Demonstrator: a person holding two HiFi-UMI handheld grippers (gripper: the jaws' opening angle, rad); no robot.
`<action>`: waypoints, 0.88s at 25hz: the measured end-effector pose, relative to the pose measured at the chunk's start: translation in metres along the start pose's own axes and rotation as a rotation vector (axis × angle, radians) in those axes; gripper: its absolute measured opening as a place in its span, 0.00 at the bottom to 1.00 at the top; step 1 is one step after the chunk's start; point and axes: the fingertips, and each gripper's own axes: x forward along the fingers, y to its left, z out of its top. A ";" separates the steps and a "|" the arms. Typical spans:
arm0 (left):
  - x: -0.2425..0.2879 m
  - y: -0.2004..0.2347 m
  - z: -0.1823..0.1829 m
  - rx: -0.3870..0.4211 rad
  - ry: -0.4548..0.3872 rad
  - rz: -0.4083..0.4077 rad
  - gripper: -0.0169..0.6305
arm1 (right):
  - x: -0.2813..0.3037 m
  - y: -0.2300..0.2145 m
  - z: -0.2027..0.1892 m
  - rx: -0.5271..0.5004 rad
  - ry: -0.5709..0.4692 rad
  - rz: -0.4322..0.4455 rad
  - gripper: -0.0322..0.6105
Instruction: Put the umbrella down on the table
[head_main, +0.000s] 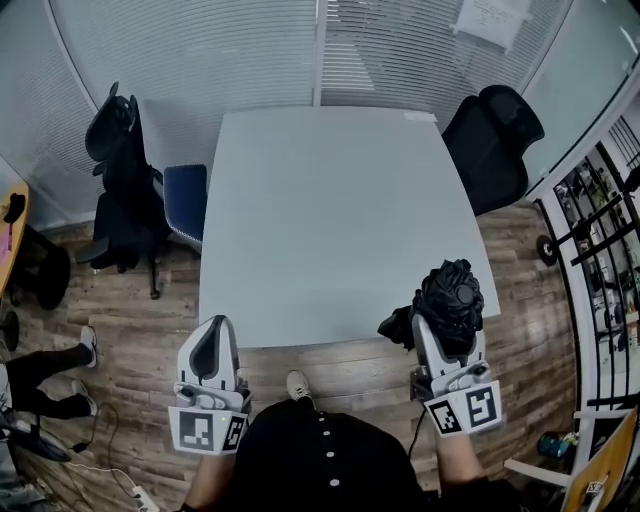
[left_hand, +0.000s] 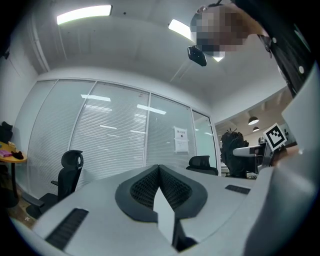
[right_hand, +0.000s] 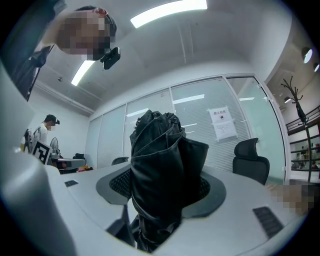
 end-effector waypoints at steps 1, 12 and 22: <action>0.005 0.003 0.001 0.000 -0.003 -0.003 0.05 | 0.006 0.000 0.001 -0.001 -0.001 -0.002 0.49; 0.050 0.044 0.003 0.000 -0.021 -0.023 0.05 | 0.063 0.003 0.001 -0.015 -0.017 -0.020 0.49; 0.076 0.061 -0.014 -0.019 0.018 -0.080 0.05 | 0.083 0.009 -0.013 -0.019 0.032 -0.049 0.49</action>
